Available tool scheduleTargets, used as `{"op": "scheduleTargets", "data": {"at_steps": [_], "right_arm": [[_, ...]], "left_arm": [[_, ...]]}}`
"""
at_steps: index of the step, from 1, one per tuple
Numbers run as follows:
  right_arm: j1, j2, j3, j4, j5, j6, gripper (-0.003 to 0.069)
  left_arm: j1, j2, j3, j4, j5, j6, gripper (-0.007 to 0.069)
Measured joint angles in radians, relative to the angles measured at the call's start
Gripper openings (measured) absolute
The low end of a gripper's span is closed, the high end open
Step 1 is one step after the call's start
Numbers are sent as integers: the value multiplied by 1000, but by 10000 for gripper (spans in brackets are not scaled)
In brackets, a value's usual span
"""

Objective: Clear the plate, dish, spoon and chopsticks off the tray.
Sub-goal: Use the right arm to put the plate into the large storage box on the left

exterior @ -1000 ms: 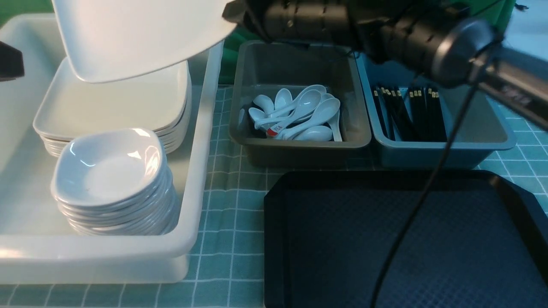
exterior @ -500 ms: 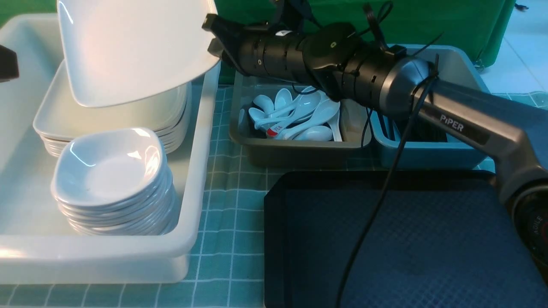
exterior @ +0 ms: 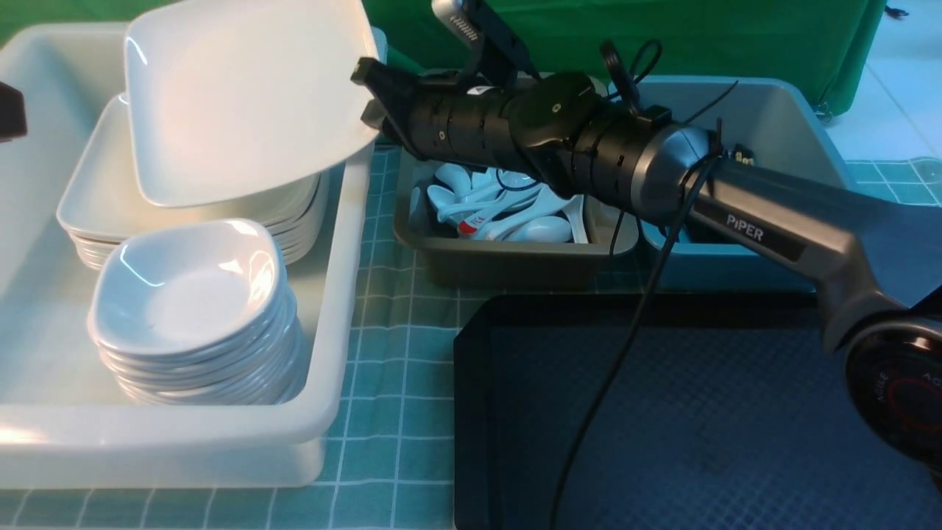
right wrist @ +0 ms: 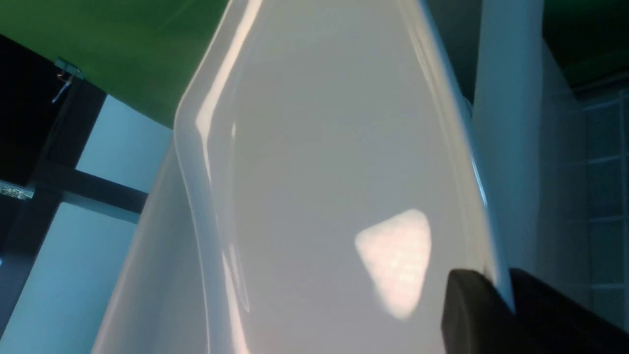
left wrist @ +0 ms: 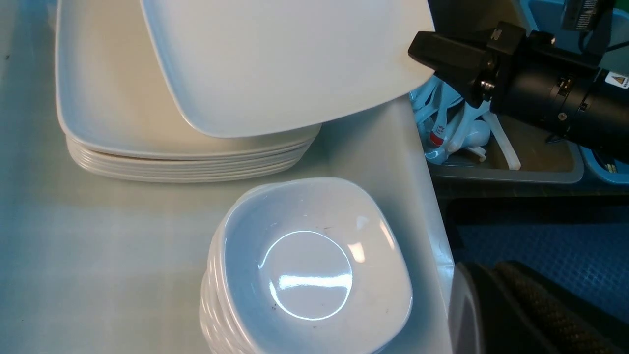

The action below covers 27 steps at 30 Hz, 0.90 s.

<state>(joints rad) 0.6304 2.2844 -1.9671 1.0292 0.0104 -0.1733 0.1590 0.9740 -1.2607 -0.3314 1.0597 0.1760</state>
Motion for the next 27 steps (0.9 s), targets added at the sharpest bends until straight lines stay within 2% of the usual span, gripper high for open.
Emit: {"op": "scheduleTargets", "data": {"at_steps": [3, 5, 7, 11, 20, 27], "right_arm": [[0, 0, 0, 3, -4, 0, 84], [0, -1, -2, 8, -10, 0, 125], [3, -5, -7, 20, -19, 1, 198], [2, -6, -8, 22, -20, -2, 251], [2, -6, -9, 19, 56, -21, 250], [-10, -60, -9, -160, 209, -83, 246]], "left_arm": [[0, 0, 0, 0, 0, 0, 8], [0, 0, 0, 0, 0, 0, 8], [0, 0, 0, 0, 0, 0, 8], [0, 0, 0, 1, 0, 0, 8], [0, 0, 0, 1, 0, 0, 8], [0, 0, 0, 6, 1, -1, 8]]}}
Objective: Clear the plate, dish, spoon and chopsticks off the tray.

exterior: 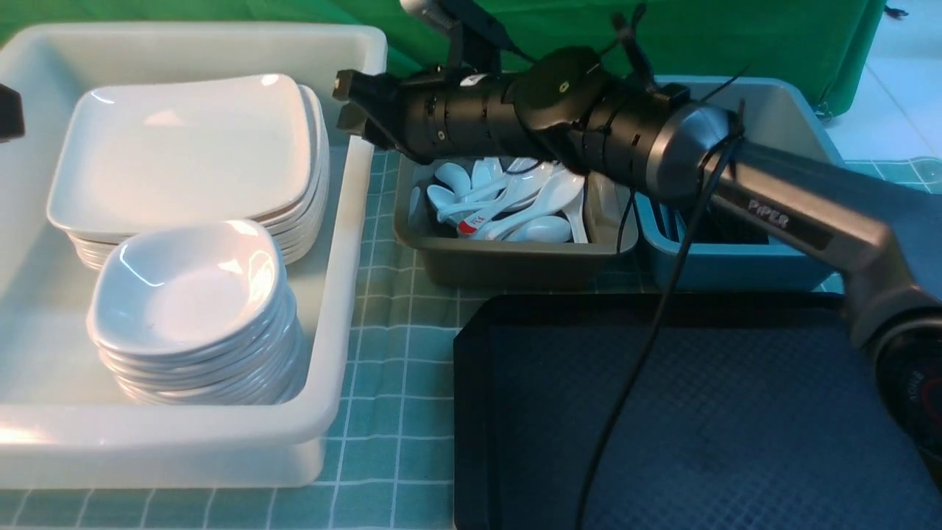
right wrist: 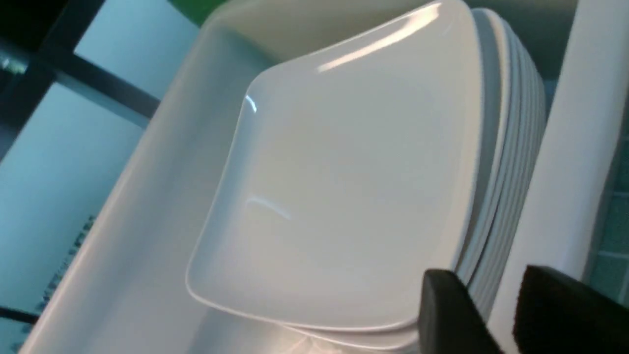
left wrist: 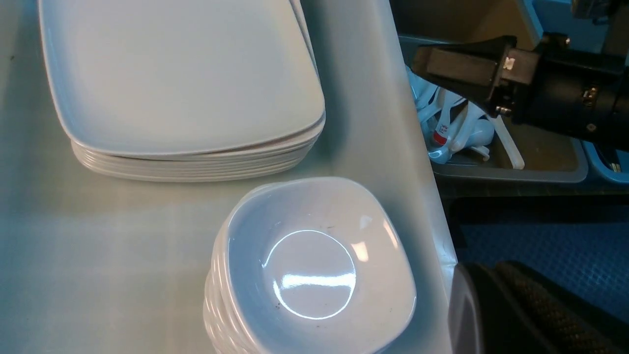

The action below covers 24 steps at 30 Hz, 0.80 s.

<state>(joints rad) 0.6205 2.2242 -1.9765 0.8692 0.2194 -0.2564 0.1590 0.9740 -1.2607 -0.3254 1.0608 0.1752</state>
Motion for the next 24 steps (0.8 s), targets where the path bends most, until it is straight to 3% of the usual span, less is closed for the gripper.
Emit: {"op": "scheduleTargets", "data": {"at_steps": [4, 6, 7, 12, 16, 24], "right_arm": [[-57, -99, 0, -170, 195, -8, 157], [-104, -178, -1, -315, 353, -12, 71], [-142, -252, -1, -452, 488, 2, 42], [-259, -541, 26, -869, 786, 120, 25], [-349, -898, 221, -982, 723, 203, 25], [-367, -1447, 782, -987, 413, 310, 23]], "left_arm": [[0, 0, 0, 1, 3, 0, 8], [0, 0, 0, 1, 3, 3, 8], [0, 0, 0, -3, 3, 10, 8], [-22, 0, 0, -60, 3, 61, 8], [-113, 0, 0, -63, 1, 92, 8], [-282, 0, 0, -53, -1, 116, 8]]}}
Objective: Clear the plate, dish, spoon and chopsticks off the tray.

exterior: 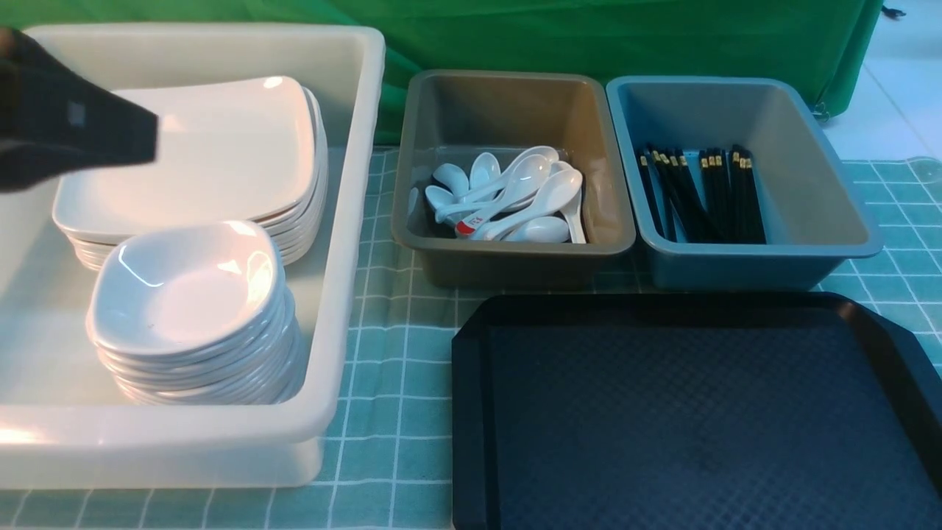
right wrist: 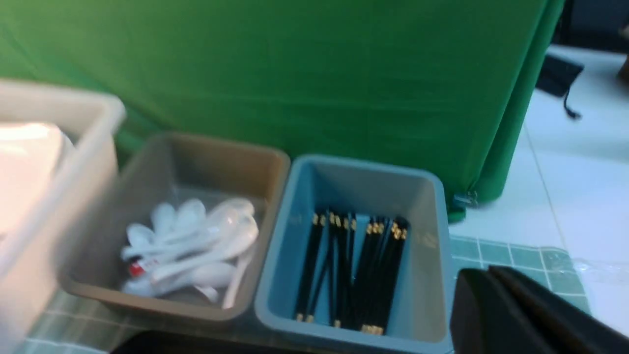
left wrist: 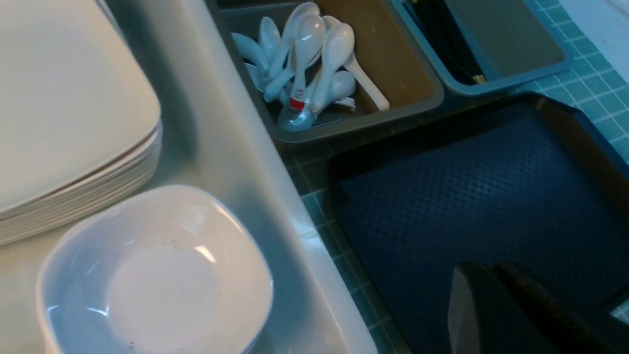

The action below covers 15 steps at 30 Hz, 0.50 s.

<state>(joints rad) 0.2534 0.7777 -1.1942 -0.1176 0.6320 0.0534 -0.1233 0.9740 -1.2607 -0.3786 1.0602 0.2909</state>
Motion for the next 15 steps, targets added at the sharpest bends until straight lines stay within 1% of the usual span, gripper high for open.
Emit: {"op": "scheduleTargets", "data": {"at_steps": [3, 4, 5, 6, 9, 11, 13, 15], "right_arm": [[0, -182, 264, 0, -161, 20, 22], [0, -195, 264, 0, -175, 20, 22], [0, -324, 463, 4, -319, 66, 22], [0, -335, 479, 4, -332, 71, 22], [0, -452, 636, 6, -496, 95, 22], [0, -540, 741, 6, -632, 92, 22], [0, -577, 778, 6, -691, 90, 22], [0, -598, 793, 6, -708, 89, 29]], "left_arm": [[-38, -4, 0, -1, 0, 5, 8], [-44, -6, 0, -1, 0, 8, 8], [-71, -27, 7, -8, -12, 24, 8], [-73, -27, 9, -8, -15, 24, 8], [-88, -89, 46, -24, -28, 29, 8], [-94, -186, 130, -31, -38, 32, 8], [-95, -292, 212, -32, -66, 30, 8], [-95, -408, 316, -35, -110, 25, 8]]}}
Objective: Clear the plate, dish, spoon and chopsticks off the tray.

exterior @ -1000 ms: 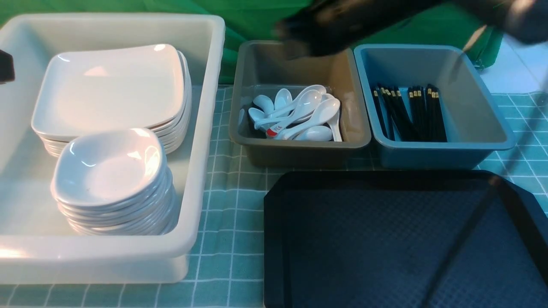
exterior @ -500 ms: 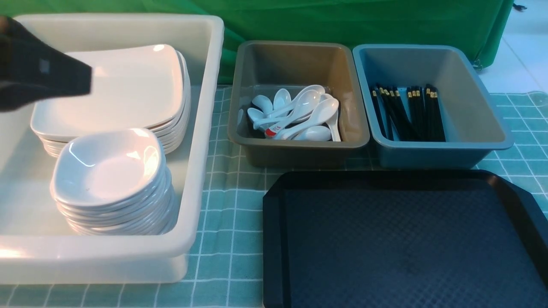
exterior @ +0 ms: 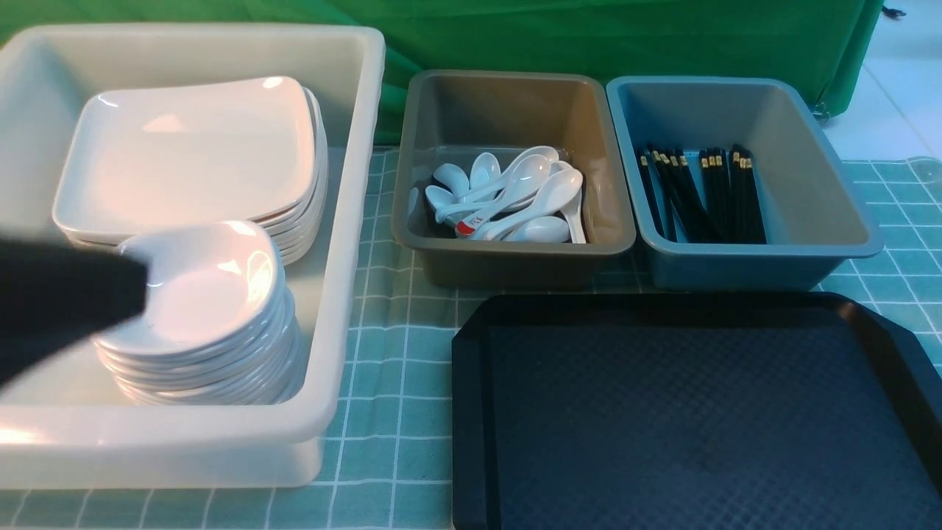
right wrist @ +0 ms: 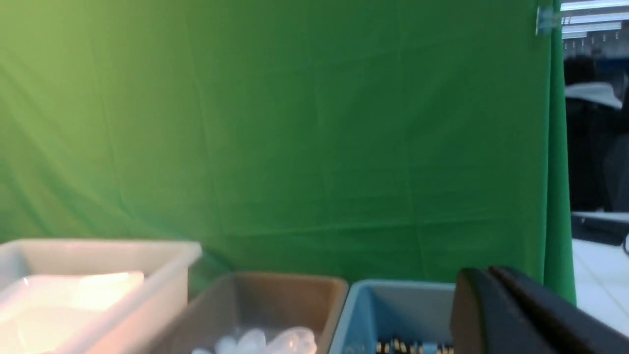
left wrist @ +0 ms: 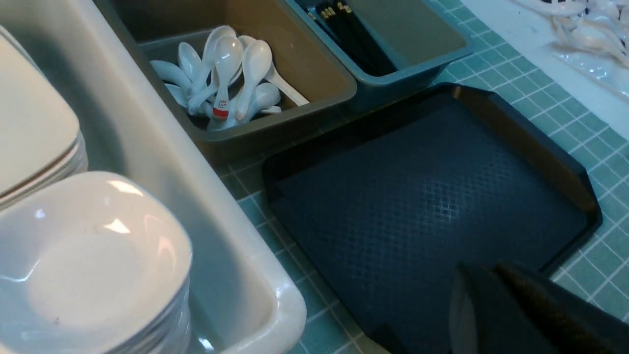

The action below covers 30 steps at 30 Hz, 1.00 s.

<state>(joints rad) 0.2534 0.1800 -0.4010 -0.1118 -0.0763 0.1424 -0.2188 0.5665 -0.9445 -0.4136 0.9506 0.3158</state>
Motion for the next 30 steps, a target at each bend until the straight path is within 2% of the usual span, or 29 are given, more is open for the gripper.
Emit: {"op": "scheduleTargets", "data": {"at_steps": [3, 10, 19, 23, 26, 28, 29, 30], "right_arm": [[0, -8, 5, 0, -7, -3, 65], [0, -8, 6, 0, -7, -4, 123], [0, -8, 6, 0, -9, -5, 150], [-1, -8, 6, 0, -8, -5, 160], [-1, -8, 6, 0, -8, -5, 160], [-1, -8, 6, 0, -8, -5, 162], [-1, -8, 6, 0, -8, -5, 162], [-1, -8, 6, 0, -8, -5, 165]], "left_arm": [[0, -219, 172, -3, -93, -7, 8], [0, -535, 410, -4, -243, -8, 10], [0, -567, 524, -5, -260, -8, 10], [0, -556, 536, 2, -316, 2, 10], [0, -556, 558, 21, -432, 12, 10], [20, -556, 628, 119, -649, -29, 10], [23, -556, 634, 139, -663, -36, 10], [59, -561, 688, 214, -747, -94, 10]]}}
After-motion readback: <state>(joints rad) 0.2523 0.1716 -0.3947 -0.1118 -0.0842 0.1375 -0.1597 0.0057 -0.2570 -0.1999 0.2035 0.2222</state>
